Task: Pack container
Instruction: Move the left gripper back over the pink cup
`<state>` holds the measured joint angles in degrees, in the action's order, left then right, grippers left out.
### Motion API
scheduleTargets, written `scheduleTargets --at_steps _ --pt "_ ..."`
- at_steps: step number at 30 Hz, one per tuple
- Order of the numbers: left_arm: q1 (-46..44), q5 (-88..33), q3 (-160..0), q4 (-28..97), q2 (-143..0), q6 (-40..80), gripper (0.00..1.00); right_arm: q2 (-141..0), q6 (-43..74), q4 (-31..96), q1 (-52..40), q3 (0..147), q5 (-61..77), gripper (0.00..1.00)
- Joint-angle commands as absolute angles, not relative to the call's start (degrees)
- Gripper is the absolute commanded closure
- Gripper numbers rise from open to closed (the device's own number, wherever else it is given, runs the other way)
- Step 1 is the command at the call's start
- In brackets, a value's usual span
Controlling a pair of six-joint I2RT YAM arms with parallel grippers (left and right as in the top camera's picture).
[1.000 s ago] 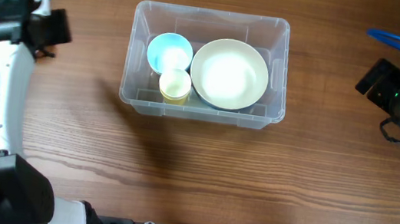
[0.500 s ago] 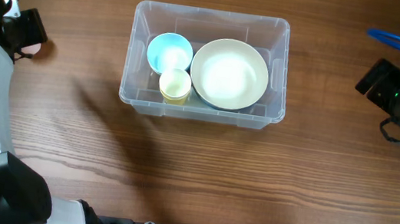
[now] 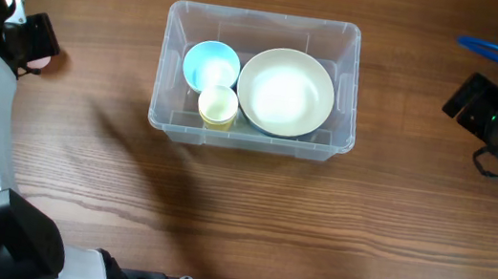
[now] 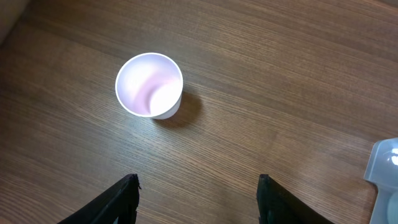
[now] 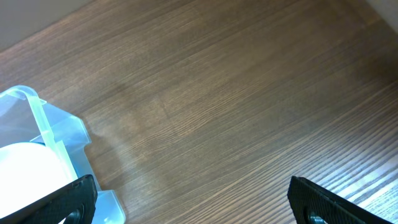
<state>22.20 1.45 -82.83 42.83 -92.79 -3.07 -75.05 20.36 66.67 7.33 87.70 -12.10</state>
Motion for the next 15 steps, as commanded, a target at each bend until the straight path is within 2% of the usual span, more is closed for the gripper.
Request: scheduleTargets --at_steps 1,9,15 --pt "22.35 0.51 -82.83 42.04 -93.84 -2.55 0.39 -75.55 21.02 66.50 7.49 88.77 -13.08 0.00" --pt "22.41 2.15 -82.83 37.87 -98.43 -5.87 0.37 -75.55 21.04 66.50 7.49 88.77 -13.08 0.00" --pt "22.41 8.10 -82.83 32.58 -102.94 -6.07 0.33 -75.55 21.02 66.50 7.49 88.77 -13.08 0.00"
